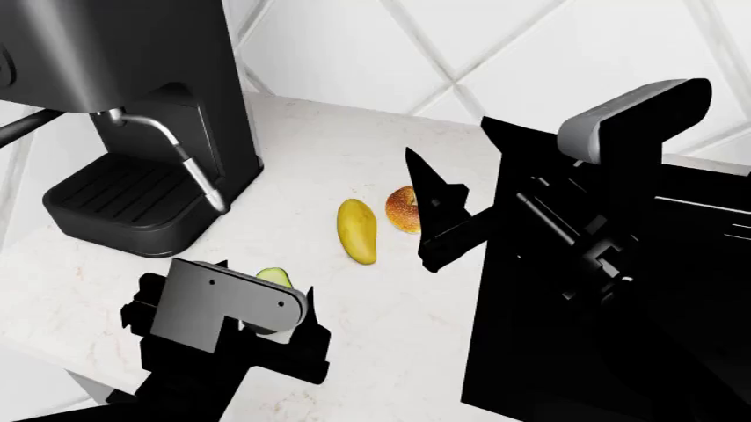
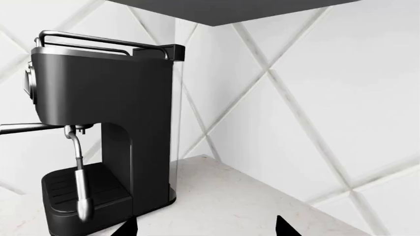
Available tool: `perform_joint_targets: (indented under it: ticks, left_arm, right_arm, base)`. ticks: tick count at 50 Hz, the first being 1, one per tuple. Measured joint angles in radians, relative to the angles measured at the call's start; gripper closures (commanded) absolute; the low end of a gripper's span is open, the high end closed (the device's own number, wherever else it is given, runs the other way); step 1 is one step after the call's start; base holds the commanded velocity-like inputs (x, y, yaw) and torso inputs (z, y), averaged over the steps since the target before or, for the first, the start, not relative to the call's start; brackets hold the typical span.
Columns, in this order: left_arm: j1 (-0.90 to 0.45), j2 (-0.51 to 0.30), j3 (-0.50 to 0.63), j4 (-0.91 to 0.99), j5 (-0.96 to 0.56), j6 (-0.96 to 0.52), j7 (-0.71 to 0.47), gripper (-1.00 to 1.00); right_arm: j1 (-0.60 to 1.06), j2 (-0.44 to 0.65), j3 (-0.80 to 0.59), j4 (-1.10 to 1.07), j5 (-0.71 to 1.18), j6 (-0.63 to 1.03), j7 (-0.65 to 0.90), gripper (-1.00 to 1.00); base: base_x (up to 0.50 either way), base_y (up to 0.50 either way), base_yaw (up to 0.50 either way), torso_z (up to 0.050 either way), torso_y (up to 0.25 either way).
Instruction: Pick up the fruits and vegetables and place them in the sink. Turn on the sink faucet to wash them. Then turn the sink off and put them in the tray.
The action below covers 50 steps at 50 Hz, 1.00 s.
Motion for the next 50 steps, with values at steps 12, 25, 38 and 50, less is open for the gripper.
perform_joint_targets:
  ticks: [12, 25, 38, 50]
  left_arm:
    - [0.045, -0.011, 0.074, -0.046, 0.159, 0.059, 0.081, -1.00]
    - [0.084, -0.017, 0.133, -0.103, 0.253, 0.113, 0.146, -1.00]
    - [0.104, -0.019, 0.152, -0.159, 0.297, 0.156, 0.181, -1.00]
    - [0.117, -0.019, 0.150, -0.183, 0.300, 0.197, 0.213, 1.00]
  right_arm:
    - [-0.007, 0.010, -0.006, 0.003, 0.007, -0.020, 0.003, -1.00]
    - [-0.010, 0.015, -0.006, 0.002, 0.019, -0.028, 0.011, -1.00]
    - [-0.010, 0.018, -0.010, 0.005, 0.030, -0.037, 0.022, -1.00]
    - [-0.015, 0.022, -0.015, 0.010, 0.038, -0.048, 0.030, -1.00]
  base:
    - [0.00, 0.00, 0.00, 0.000, 0.000]
    - [0.00, 0.00, 0.00, 0.000, 0.000]
    - [0.00, 0.00, 0.00, 0.000, 0.000]
    - [0.00, 0.00, 0.00, 0.000, 0.000]
